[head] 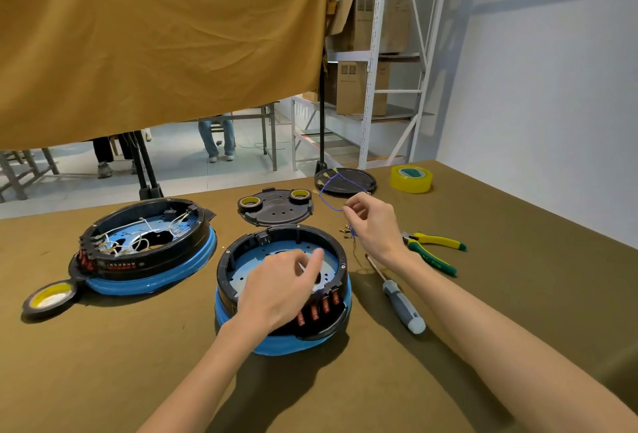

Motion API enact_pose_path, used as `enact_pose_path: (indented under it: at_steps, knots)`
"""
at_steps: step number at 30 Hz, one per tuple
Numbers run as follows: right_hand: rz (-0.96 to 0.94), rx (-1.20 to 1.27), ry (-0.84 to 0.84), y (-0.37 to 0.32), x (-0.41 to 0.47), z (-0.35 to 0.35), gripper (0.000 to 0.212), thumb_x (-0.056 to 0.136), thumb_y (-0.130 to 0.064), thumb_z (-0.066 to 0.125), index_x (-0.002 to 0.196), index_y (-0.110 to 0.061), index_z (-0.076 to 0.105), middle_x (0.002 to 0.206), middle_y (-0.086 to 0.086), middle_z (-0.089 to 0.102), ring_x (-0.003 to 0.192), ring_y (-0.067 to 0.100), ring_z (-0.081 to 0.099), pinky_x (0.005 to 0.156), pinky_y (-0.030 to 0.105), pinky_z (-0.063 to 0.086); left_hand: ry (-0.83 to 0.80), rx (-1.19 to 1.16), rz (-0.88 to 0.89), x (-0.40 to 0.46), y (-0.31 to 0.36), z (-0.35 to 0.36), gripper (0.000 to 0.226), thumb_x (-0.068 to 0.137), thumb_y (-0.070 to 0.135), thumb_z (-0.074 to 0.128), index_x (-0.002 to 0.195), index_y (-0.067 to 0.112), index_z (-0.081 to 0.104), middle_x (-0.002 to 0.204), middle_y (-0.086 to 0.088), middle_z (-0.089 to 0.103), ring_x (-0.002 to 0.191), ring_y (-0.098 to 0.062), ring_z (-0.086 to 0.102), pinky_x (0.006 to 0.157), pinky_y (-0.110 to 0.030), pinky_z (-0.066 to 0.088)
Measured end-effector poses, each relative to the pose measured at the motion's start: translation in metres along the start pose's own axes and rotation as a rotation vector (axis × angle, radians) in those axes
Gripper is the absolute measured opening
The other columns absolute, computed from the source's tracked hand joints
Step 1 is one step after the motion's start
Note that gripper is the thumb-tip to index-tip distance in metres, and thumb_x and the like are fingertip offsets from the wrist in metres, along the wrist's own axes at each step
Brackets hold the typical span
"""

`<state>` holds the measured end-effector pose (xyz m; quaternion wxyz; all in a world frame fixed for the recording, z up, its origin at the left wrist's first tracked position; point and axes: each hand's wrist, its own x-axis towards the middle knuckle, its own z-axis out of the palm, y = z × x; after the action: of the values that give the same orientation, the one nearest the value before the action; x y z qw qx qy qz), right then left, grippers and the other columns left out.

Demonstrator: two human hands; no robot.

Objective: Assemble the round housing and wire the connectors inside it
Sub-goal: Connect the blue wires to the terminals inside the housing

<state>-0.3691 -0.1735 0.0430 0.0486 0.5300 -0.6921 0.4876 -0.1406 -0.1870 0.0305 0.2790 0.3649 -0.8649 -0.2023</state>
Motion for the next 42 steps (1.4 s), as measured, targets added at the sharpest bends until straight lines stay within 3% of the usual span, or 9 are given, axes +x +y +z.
enact_pose_path:
  at_steps: [5,10,16,21,25,29,35,38,42]
  knots:
    - [-0.111,0.101,-0.078,-0.018,-0.037,-0.024,0.005,0.098,-0.020,0.068,0.094,-0.023,0.067,0.077,-0.008,0.068,0.068,0.011,0.067,0.064,0.028,0.056,0.200,-0.363,-0.126,0.010,-0.002,-0.001,0.008,0.100,0.034,0.060,0.099,0.033,0.067,0.086,0.013,0.069,0.080,-0.003,0.065,0.064,-0.015,0.049]
    - [-0.230,0.100,-0.143,-0.029,-0.056,-0.032,0.007,0.098,-0.020,0.068,0.097,-0.026,0.067,0.086,-0.014,0.068,0.078,0.011,0.067,0.069,0.031,0.056,0.116,-0.565,-0.227,0.023,-0.002,-0.011,0.036,0.100,0.041,0.061,0.128,0.019,0.062,0.110,0.009,0.069,0.103,-0.005,0.063,0.085,-0.025,0.052]
    - [-0.288,0.093,-0.216,-0.037,-0.067,-0.031,0.009,0.096,-0.015,0.070,0.104,-0.020,0.072,0.095,-0.014,0.069,0.089,0.008,0.066,0.078,0.026,0.056,0.205,-0.707,-0.169,0.027,0.000,-0.016,0.012,0.102,0.025,0.062,0.104,0.018,0.071,0.086,0.006,0.078,0.083,-0.006,0.072,0.065,-0.013,0.053]
    - [-0.227,-0.031,-0.226,-0.028,-0.066,-0.037,0.047,0.089,-0.016,0.074,0.131,-0.028,0.058,0.112,-0.013,0.060,0.091,0.006,0.058,0.083,0.019,0.050,0.250,-0.717,-0.224,0.028,-0.014,-0.019,0.015,0.103,0.017,0.059,0.101,0.015,0.074,0.086,0.002,0.078,0.082,-0.009,0.071,0.071,-0.019,0.054]
    - [-0.041,-0.083,-0.333,-0.020,-0.061,-0.034,0.063,0.091,-0.027,0.073,0.148,-0.027,0.043,0.133,-0.010,0.054,0.116,0.005,0.051,0.100,0.022,0.042,0.256,-0.725,-0.270,0.028,-0.022,-0.022,0.016,0.104,0.020,0.058,0.106,0.016,0.073,0.091,0.002,0.078,0.074,-0.008,0.067,0.062,-0.015,0.050]
    - [-0.022,-0.085,-0.381,-0.021,-0.052,-0.025,0.035,0.099,-0.022,0.064,0.134,-0.026,0.060,0.115,-0.009,0.066,0.100,0.003,0.061,0.085,0.017,0.049,0.271,-0.682,-0.245,0.025,-0.021,-0.020,0.016,0.104,0.021,0.057,0.106,0.018,0.073,0.089,0.003,0.077,0.070,-0.001,0.066,0.059,-0.013,0.049]
    - [-0.016,-0.075,-0.265,-0.017,-0.041,-0.036,0.017,0.098,-0.018,0.068,0.111,-0.022,0.077,0.095,-0.015,0.072,0.088,-0.004,0.063,0.077,0.016,0.049,0.337,-0.586,-0.251,0.024,-0.026,-0.023,0.019,0.105,0.024,0.055,0.105,0.017,0.072,0.086,0.004,0.074,0.081,-0.010,0.065,0.079,-0.033,0.050]
    - [-0.058,-0.130,-0.270,-0.017,-0.035,-0.046,0.012,0.098,-0.026,0.067,0.103,-0.027,0.078,0.087,-0.023,0.067,0.090,-0.005,0.055,0.073,0.018,0.039,0.369,-0.548,-0.241,0.022,-0.028,-0.024,0.016,0.105,0.024,0.054,0.101,0.019,0.069,0.085,0.004,0.073,0.087,-0.011,0.067,0.077,-0.030,0.050]
    - [0.087,0.135,-0.371,-0.023,-0.031,-0.057,0.013,0.097,-0.028,0.071,0.094,-0.017,0.076,0.072,-0.006,0.069,0.063,0.008,0.061,0.065,0.030,0.051,0.419,-0.485,-0.227,0.021,-0.035,-0.031,0.015,0.105,0.024,0.055,0.101,0.019,0.069,0.085,0.009,0.073,0.082,-0.002,0.065,0.068,-0.018,0.043]
